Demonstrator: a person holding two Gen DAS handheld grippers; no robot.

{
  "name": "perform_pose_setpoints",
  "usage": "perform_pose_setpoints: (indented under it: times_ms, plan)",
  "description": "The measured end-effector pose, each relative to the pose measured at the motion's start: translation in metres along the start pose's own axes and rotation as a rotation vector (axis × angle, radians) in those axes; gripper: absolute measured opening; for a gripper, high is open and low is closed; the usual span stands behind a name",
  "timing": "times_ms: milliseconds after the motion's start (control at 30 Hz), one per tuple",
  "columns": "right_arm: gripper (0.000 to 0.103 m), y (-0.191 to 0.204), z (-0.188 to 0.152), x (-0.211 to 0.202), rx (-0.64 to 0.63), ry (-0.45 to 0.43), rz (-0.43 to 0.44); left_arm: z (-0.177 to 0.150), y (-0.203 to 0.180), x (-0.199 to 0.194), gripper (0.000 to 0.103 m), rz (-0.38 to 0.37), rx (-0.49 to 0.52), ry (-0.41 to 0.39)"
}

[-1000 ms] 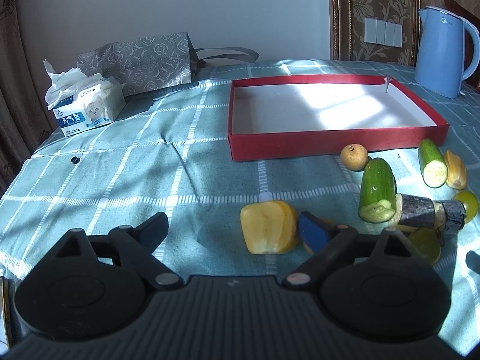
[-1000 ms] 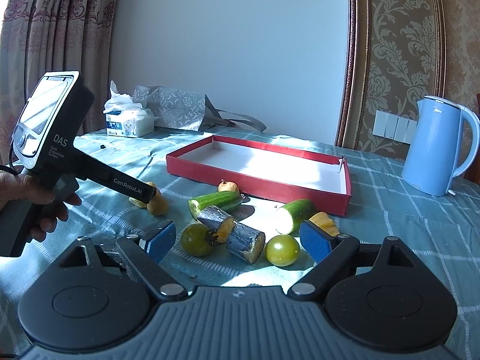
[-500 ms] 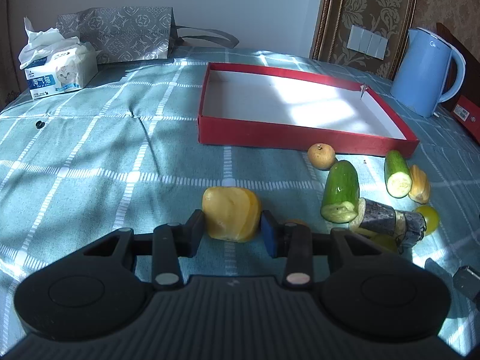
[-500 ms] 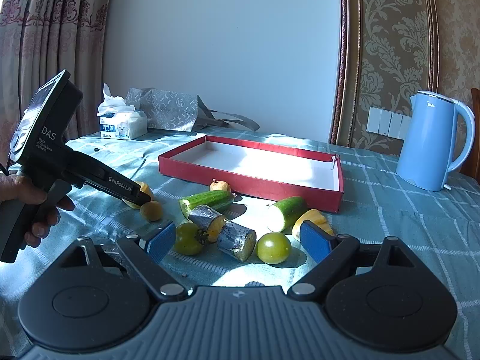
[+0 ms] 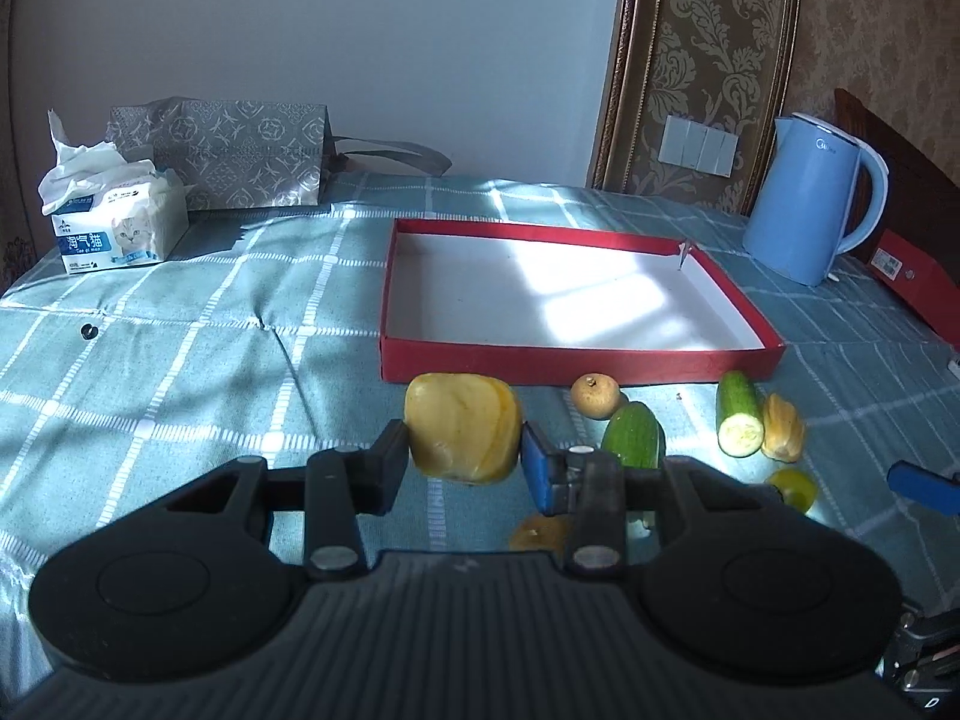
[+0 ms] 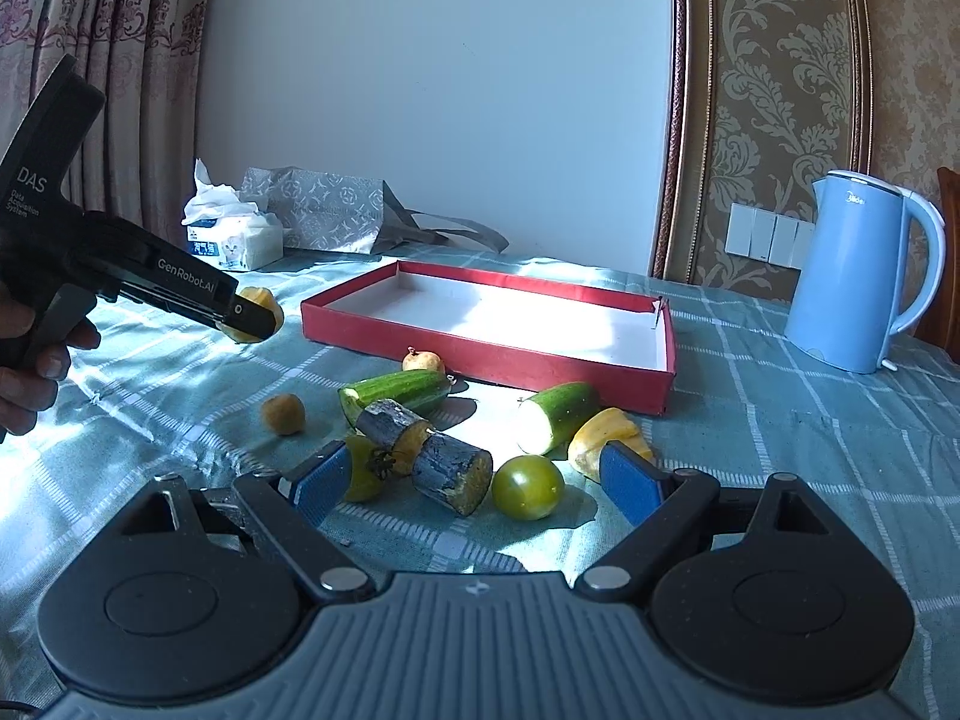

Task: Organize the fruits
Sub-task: 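Drop the yellow chunk in the tray with left gripper while right grasps a green tomato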

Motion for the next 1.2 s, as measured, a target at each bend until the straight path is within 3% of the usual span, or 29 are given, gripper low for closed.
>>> perform_pose_setpoints:
  times_ms: [33,100,167,367,600,700,1200]
  plan:
    - [0.09,-0.002,-0.001,0.001,-0.002,0.004,-0.004,0.004,-0.003,0.001,0.037,-0.002,0.01,-0.005]
    - [0.081,-0.007,-0.003,0.005,-0.009,0.021,-0.009,0.011,-0.007,0.005,0.037,-0.002,0.016,-0.013]
    - [0.058,-0.012,-0.007,0.011,-0.009,0.055,0.0,0.018,-0.008,0.01,0.037,0.002,0.023,-0.016]
    - [0.042,-0.023,-0.006,0.033,-0.056,0.097,0.011,0.04,-0.009,0.027,0.037,0.036,0.054,-0.025]
    - [0.041,-0.018,-0.007,0.055,-0.134,0.156,0.082,0.053,-0.007,0.042,0.037,0.042,0.06,-0.025]
    - [0.036,-0.012,-0.01,0.062,-0.152,0.176,0.114,0.056,-0.005,0.048,0.037,0.04,0.057,-0.02]
    - [0.034,-0.009,-0.017,0.073,-0.164,0.205,0.138,0.062,-0.003,0.072,0.037,0.038,0.066,0.003]
Point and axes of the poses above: each gripper's, at about its wrist camera, not at the fingertips, and x roughly the way its jaws point, y to its left, z to its top, the point moved 9 cm from there along x, roughly the way its jaws point, and after that the axes turned 13 degrees about -z, right-handed, at the moved point
